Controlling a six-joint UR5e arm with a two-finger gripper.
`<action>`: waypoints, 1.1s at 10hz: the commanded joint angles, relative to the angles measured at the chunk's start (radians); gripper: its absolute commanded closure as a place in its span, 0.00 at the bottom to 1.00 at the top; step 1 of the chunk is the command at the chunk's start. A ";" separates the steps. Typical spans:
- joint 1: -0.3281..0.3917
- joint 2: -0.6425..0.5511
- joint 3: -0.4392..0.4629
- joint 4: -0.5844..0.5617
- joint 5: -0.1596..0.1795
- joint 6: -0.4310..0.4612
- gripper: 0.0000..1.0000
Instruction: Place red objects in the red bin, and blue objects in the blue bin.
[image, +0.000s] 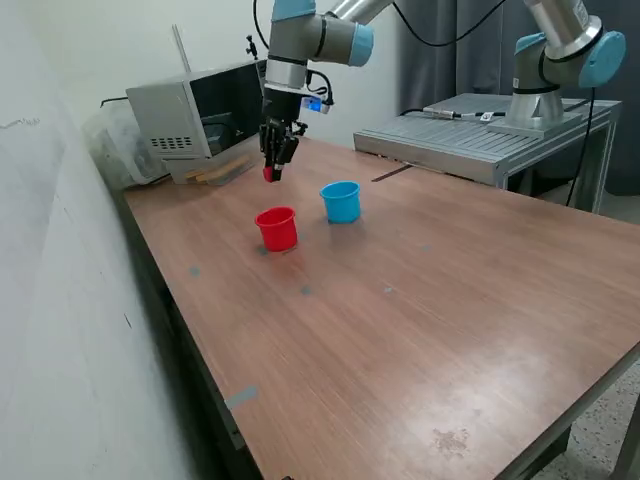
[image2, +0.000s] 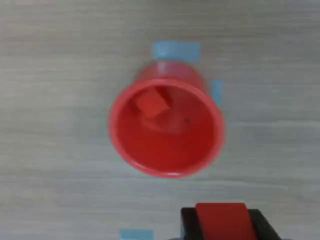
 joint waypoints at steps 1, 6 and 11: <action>-0.044 -0.006 0.015 0.004 0.005 -0.022 1.00; -0.030 0.037 0.011 -0.009 0.011 -0.020 1.00; -0.029 0.061 0.014 -0.037 0.013 -0.020 1.00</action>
